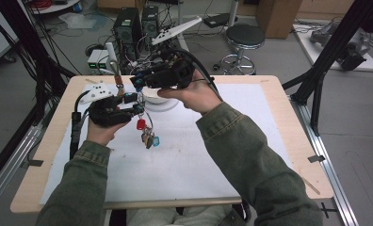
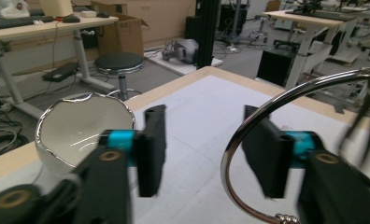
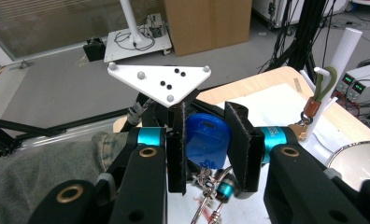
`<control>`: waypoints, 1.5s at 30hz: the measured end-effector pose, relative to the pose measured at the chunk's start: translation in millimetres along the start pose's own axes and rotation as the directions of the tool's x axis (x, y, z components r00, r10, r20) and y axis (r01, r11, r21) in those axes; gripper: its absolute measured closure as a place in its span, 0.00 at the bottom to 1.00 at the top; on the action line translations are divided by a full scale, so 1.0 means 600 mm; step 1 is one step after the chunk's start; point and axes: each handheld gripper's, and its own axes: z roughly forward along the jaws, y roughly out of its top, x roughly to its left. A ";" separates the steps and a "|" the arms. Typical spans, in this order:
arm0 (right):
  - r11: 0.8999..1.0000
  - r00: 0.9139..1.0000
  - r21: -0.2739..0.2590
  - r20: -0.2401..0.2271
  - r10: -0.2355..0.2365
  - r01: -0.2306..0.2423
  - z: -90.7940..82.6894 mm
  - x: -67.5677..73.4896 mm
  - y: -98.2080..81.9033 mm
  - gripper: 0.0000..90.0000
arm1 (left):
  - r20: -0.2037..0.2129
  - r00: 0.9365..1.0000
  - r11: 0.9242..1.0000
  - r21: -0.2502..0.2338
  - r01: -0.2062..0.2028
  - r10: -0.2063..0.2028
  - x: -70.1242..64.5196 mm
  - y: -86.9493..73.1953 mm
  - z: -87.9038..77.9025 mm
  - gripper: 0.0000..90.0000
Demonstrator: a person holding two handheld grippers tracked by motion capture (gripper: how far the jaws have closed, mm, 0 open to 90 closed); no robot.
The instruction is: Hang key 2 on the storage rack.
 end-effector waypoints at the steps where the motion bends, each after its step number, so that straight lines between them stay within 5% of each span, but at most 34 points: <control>1: 1.000 1.000 -0.001 0.000 0.001 -0.001 -0.001 0.000 -0.001 0.78 | 0.012 1.000 1.000 -0.002 -0.006 0.006 0.000 0.000 0.001 0.74; 3: 1.000 1.000 0.000 0.002 0.006 -0.006 -0.002 -0.002 -0.002 0.78 | 0.023 0.999 1.000 -0.004 -0.022 0.022 -0.003 0.001 0.001 0.90; 6: 1.000 1.000 -0.005 0.004 0.015 -0.015 -0.006 -0.005 -0.005 0.78 | 0.020 0.999 0.998 0.047 -0.039 0.039 -0.003 0.001 0.004 0.95; 27: 0.991 0.990 -0.005 0.034 0.134 -0.134 -0.021 -0.046 -0.051 0.75 | -0.109 0.993 0.999 0.016 -0.045 0.046 0.017 0.027 -0.035 0.96; 36: 0.983 0.976 0.003 0.118 0.183 -0.185 -0.023 -0.062 -0.083 0.43 | -0.139 0.989 0.999 0.016 -0.042 0.044 0.028 0.039 -0.052 0.96; 45: 0.985 0.965 0.004 0.205 0.165 -0.170 -0.039 -0.075 -0.120 0.13 | -0.182 0.983 1.000 0.009 -0.017 0.019 0.046 0.044 -0.069 0.96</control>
